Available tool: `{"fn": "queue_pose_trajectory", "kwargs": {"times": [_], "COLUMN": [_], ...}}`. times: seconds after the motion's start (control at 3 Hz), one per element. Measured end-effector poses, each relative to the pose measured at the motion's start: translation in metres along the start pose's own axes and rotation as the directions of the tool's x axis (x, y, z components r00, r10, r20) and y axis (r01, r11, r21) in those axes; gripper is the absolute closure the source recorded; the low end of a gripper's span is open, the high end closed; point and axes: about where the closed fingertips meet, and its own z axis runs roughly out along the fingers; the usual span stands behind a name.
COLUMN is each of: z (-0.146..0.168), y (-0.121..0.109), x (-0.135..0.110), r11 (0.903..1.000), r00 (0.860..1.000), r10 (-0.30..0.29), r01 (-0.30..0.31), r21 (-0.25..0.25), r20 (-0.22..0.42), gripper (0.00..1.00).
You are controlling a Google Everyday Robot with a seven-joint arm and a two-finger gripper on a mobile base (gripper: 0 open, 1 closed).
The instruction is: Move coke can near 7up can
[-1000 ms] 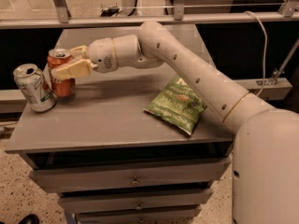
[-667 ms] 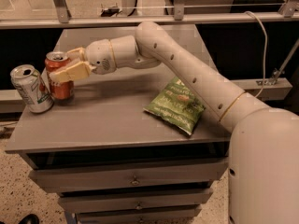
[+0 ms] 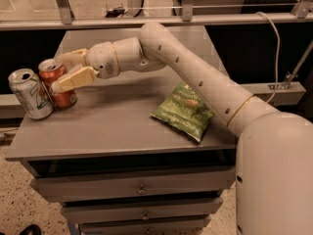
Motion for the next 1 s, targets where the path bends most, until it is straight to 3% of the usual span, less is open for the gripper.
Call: {"fn": "queue_pose_trajectory", "kwargs": {"times": [0.67, 1.0], "z": [-0.006, -0.063], "y": [-0.001, -0.018], "x": [-0.002, -0.017], "r11": [0.9997, 0.992], "r00": [1.0, 0.996], "r10": [-0.022, -0.071], "r01": [0.022, 0.076], "r21": [0.007, 0.101], "r20": [-0.018, -0.058], "gripper": [0.0, 0.0]}}
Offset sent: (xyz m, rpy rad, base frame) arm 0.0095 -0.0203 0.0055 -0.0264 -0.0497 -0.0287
